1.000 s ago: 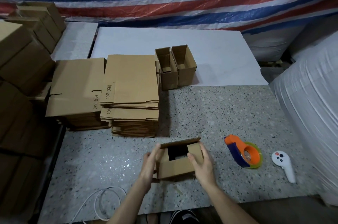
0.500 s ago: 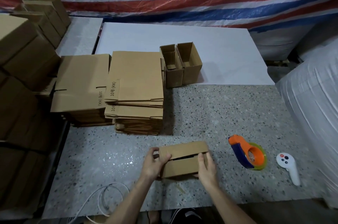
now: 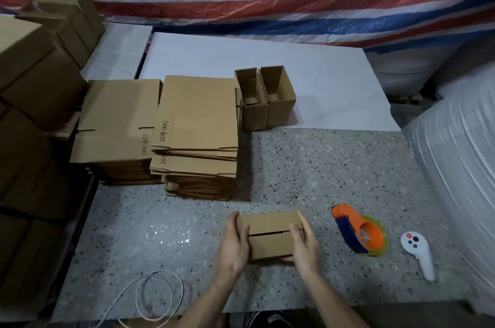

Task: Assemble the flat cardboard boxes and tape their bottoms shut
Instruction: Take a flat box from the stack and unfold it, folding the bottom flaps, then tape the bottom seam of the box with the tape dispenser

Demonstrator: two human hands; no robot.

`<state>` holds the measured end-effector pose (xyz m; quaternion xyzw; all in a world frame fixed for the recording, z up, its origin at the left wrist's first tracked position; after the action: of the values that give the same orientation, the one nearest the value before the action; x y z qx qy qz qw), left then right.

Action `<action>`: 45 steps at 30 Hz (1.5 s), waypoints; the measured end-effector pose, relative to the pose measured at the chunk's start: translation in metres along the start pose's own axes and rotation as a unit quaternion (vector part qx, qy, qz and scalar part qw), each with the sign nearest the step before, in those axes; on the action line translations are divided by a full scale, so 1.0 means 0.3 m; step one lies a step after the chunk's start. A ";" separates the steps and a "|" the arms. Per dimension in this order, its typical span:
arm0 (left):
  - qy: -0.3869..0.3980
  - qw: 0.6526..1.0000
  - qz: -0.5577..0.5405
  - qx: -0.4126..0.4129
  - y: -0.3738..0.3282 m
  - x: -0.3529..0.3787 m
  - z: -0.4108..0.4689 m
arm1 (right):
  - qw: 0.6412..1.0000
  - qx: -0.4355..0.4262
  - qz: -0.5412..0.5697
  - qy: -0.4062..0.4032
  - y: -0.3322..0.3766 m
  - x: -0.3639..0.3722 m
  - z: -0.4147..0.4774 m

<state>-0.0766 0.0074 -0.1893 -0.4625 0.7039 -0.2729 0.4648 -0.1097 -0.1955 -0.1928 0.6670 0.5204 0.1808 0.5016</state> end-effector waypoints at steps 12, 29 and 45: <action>-0.021 0.977 0.214 0.019 -0.080 0.129 0.046 | 0.999 0.029 0.009 -0.024 -0.046 -0.088 0.038; 0.035 0.992 0.007 0.118 -0.002 0.106 -0.055 | 0.857 0.045 -0.503 -0.101 -0.186 -0.613 0.418; 0.041 0.997 0.006 0.070 -0.022 0.096 -0.057 | 0.950 -0.154 -0.221 0.157 0.308 -0.428 0.232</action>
<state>-0.0934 -0.0222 -0.1884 -0.4127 0.7043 -0.3376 0.4688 -0.0598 -0.3372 -0.1077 0.4134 0.6927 0.2458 0.5374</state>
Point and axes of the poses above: each hand's wrist, its own z-axis towards the middle knuckle, its own x-axis out of the palm, y = z × x, the point moved 7 cm from there along z, towards the middle knuckle, and after that the axes turned 1 degree about -y, right-handed, at the moved point
